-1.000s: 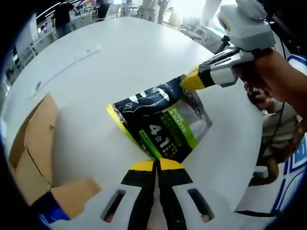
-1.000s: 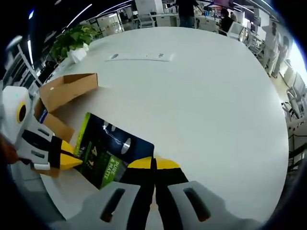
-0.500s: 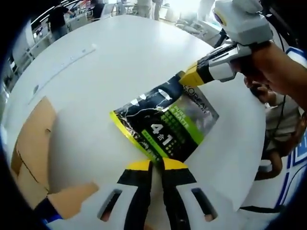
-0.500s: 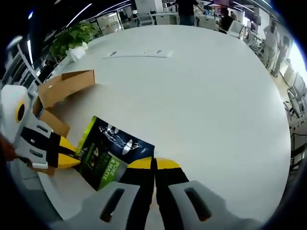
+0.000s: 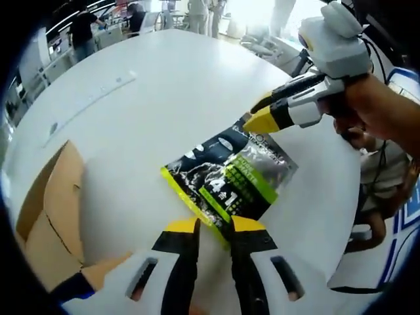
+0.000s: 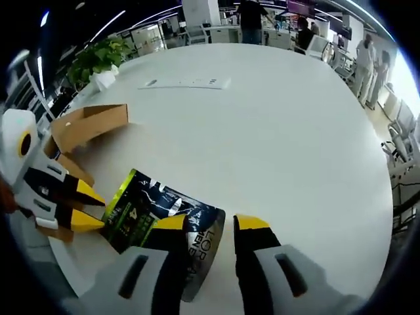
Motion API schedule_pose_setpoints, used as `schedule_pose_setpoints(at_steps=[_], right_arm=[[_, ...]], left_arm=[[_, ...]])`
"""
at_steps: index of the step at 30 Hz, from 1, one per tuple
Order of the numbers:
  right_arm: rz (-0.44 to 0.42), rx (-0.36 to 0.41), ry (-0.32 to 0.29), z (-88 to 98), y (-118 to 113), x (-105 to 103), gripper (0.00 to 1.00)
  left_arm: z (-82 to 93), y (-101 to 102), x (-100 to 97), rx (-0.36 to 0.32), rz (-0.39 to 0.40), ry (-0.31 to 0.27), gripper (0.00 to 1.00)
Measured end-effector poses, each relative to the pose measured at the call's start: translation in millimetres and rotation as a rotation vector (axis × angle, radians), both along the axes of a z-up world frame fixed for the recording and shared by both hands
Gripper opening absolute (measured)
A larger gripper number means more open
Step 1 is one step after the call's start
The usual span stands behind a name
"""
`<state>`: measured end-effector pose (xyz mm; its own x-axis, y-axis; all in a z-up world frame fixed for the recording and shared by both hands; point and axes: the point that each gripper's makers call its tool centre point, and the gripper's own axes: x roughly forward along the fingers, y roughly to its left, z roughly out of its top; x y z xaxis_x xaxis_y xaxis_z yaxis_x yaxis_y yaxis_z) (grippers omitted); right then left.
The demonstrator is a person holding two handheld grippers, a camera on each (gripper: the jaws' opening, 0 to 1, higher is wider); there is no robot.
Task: Operate the shoe box by opening the lid, removing the specified soft item, and placing it in the target area until the item is outside and the box remains undamaged.
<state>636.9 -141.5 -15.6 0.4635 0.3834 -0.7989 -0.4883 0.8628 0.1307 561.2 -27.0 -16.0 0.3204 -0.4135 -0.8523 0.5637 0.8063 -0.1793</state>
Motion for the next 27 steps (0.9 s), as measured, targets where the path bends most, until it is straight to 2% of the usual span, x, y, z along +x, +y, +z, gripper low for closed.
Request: schedule_pose_setpoints(at_steps=[6, 10, 11, 14, 18, 21, 27], right_arm=[[-0.014, 0.000, -0.035, 16.1, -2, -2, 0.33], [-0.016, 0.001, -0.055, 28.4, -1, -9, 0.33], [-0.016, 0.000, -0.061, 31.2, 0, -11, 0.33], [-0.024, 0.009, -0.071, 42.2, 0, -18, 0.33], [-0.040, 0.029, -0.098, 61.0, 6, -30, 0.33], [-0.042, 0.038, -0.111, 72.1, 13, -40, 0.33], [-0.039, 0.048, -0.127, 88.8, 31, -56, 0.32]], left_arm=[[19.7, 0, -3.1, -0.040, 0.003, -0.025, 0.23], [36.6, 5, -5.7, -0.062, 0.011, -0.052, 0.30], [43.7, 5, -5.7, -0.085, 0.017, -0.070, 0.33], [58.2, 11, -9.5, -0.084, 0.002, -0.109, 0.39], [75.0, 24, -16.8, -0.101, 0.018, -0.120, 0.39], [85.9, 39, -22.2, -0.087, 0.019, -0.143, 0.38], [97.0, 83, -27.7, -0.067, 0.067, -0.162, 0.38]])
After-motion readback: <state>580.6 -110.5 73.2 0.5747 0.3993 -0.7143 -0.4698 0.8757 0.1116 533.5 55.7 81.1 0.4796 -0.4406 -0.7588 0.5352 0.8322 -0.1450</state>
